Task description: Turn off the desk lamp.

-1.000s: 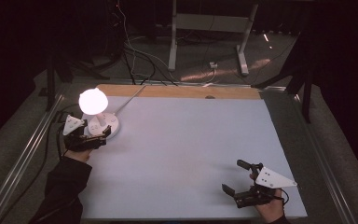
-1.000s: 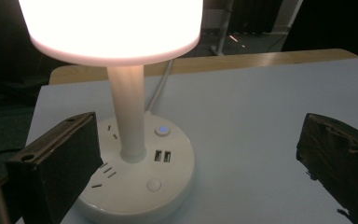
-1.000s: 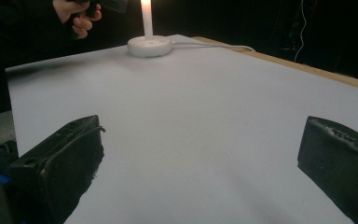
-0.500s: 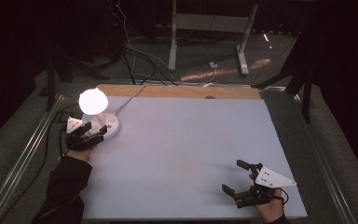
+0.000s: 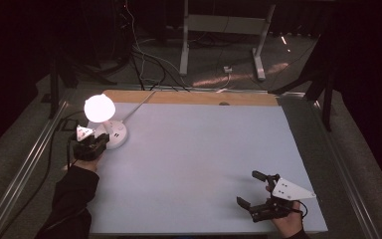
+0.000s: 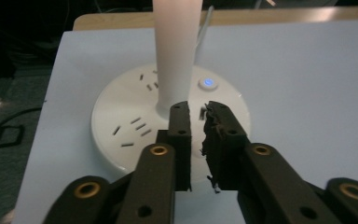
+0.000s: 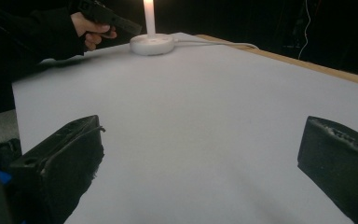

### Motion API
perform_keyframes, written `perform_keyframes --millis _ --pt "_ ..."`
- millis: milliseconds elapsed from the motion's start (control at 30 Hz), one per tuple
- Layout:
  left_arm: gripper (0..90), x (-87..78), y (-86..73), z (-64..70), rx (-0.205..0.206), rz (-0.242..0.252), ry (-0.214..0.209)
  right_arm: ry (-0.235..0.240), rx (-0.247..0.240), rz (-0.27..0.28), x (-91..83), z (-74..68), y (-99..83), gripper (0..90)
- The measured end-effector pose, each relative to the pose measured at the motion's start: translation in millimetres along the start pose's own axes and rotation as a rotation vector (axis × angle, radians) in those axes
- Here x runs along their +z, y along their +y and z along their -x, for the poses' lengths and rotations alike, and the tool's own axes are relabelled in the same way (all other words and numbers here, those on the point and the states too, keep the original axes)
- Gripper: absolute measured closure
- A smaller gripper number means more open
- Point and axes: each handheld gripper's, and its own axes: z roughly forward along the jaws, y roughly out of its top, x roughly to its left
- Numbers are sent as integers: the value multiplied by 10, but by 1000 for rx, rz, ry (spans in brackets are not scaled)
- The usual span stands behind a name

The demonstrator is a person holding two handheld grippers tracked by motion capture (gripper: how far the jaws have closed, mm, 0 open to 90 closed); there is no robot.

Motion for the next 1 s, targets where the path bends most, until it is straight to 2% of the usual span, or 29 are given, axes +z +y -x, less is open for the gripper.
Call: perform_keyframes --millis 100,167,333,367,467,700,733,767,833,933,967,1000 --pt "900 41 -21 -29 -12 -18 -8 1 0 0 0 -1 0 0" --pt "900 55 -31 -52 -28 -10 -19 1 1 -1 1 0 -1 0" --pt "900 94 -32 -74 -32 -13 -42 1 -2 -1 3 1 -1 0" --pt "900 110 -31 -62 -16 -24 -41 0 -1 -2 4 2 -2 0" --pt "900 127 -39 -48 0 -30 -37 1 1 -1 4 3 -3 0" --pt "900 124 -40 -31 17 -31 -47 0 0 -2 6 5 -5 0" --pt "900 125 -31 -23 22 -38 -42 1 1 -3 10 4 -6 0" --pt "900 131 -15 6 46 -49 -24 1 0 -5 10 3 -6 0" --pt "900 136 -11 21 55 -51 -17 2 -1 -5 11 0 -6 0" --pt "900 141 -7 38 65 -51 -5 1 1 -9 13 0 -9 0" --pt "900 141 -4 29 62 -52 -8 0 -1 -9 11 0 -9 0" --pt "900 119 18 15 41 -50 -13 1 -1 -7 9 0 -7 0"
